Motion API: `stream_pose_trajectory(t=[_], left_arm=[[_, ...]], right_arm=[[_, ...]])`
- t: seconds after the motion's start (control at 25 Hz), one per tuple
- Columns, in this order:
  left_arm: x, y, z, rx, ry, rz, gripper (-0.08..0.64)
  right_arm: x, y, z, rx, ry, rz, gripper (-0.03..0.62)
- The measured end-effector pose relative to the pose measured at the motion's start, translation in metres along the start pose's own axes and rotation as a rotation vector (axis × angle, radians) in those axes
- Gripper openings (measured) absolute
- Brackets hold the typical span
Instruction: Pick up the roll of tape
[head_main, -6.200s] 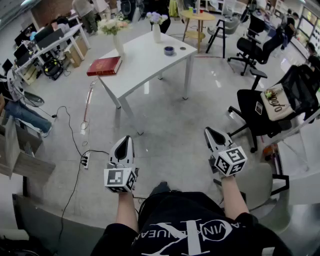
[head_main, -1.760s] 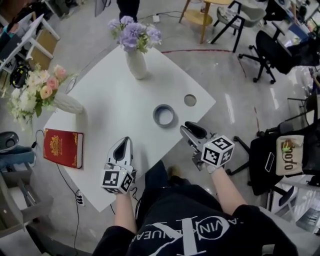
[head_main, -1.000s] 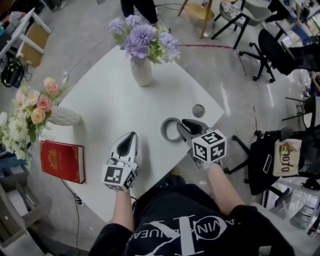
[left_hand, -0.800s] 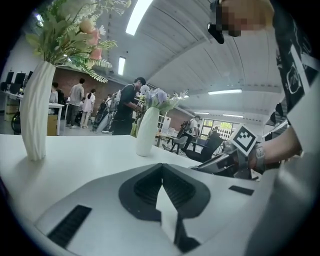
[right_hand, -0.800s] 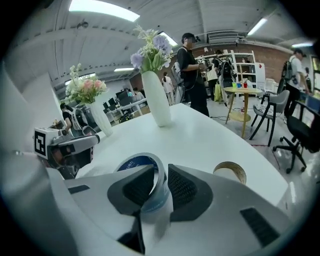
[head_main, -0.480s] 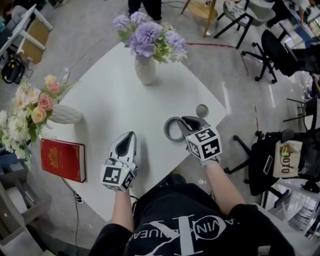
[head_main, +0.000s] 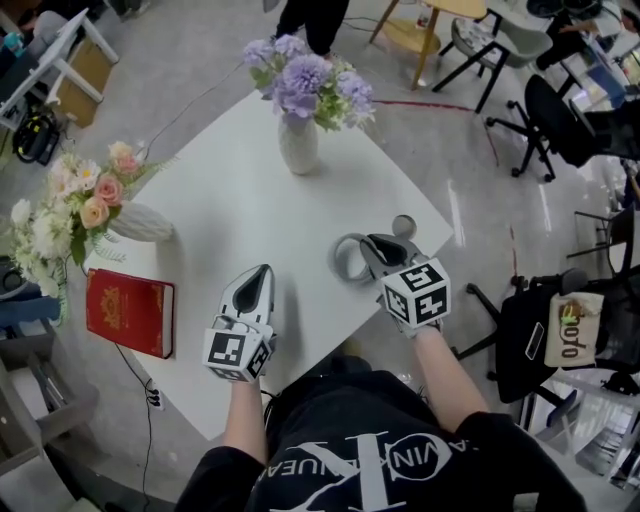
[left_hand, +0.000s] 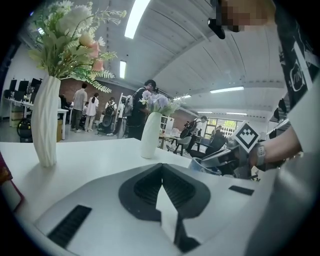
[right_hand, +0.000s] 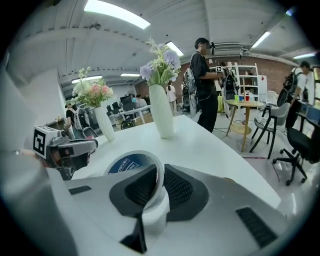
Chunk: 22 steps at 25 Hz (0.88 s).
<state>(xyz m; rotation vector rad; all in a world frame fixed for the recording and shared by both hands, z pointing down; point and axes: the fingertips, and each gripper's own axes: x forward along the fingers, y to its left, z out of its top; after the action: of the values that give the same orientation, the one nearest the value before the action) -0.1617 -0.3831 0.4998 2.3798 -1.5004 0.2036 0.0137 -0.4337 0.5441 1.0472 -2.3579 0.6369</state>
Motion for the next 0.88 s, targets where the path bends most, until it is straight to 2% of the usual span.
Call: stream_pose_trajectory(t=[0.2, 0.88], left_arm=[[-0.01, 0.0, 0.01, -0.028, -0.03, 0.036, -0.002], [-0.044, -0.007, 0.053, 0.008, -0.131, 0.121, -0.002]], right_arm=[[-0.015, 0.006, 0.015, -0.003, -0.077, 0.023, 0.06], [-0.066, 0.024, 0.067, -0.005, -0.302, 0.096, 0.06]])
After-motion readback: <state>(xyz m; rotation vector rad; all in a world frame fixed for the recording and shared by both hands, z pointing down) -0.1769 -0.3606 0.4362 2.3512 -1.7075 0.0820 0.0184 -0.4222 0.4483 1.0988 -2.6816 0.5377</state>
